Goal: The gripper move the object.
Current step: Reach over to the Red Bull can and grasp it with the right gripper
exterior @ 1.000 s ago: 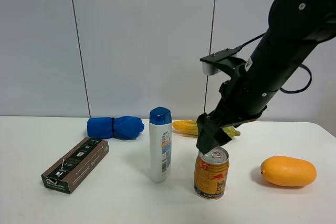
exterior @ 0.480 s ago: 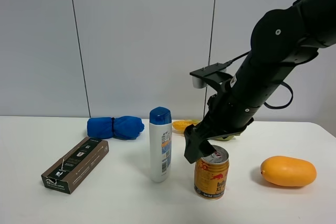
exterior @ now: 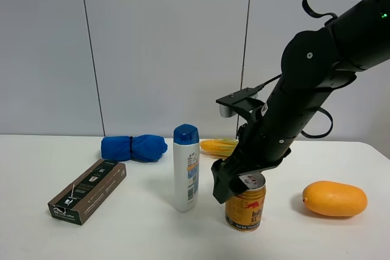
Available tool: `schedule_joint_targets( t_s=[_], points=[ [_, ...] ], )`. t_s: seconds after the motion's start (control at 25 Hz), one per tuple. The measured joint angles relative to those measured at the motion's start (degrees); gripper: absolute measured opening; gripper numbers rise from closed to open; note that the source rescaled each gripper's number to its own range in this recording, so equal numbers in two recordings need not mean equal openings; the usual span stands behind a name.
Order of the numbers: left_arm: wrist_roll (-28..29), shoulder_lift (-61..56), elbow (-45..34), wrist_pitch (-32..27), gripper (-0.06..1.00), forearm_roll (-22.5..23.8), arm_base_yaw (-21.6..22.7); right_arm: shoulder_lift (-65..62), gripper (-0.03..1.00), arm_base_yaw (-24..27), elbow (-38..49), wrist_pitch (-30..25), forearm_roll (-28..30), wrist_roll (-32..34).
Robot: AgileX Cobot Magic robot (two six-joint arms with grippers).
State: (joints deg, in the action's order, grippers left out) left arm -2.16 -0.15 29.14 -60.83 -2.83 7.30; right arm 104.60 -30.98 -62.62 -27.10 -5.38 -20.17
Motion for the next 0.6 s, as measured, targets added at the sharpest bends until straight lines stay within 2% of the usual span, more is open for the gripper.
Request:
schedule_joint_targets(
  t_s=[0.28, 0.4, 0.6],
  points=[
    [0.0, 0.0, 0.0, 0.0, 1.0, 0.0, 0.0, 2.48, 0.95, 0.0, 0.0, 0.05, 0.38, 0.0],
    [0.0, 0.0, 0.0, 0.0, 1.0, 0.0, 0.0, 3.13, 0.86, 0.0, 0.0, 0.05, 1.63, 0.0],
    [0.0, 0.0, 0.0, 0.0, 1.0, 0.0, 0.0, 4.09, 0.65, 0.0, 0.0, 0.59, 2.56, 0.0]
  ],
)
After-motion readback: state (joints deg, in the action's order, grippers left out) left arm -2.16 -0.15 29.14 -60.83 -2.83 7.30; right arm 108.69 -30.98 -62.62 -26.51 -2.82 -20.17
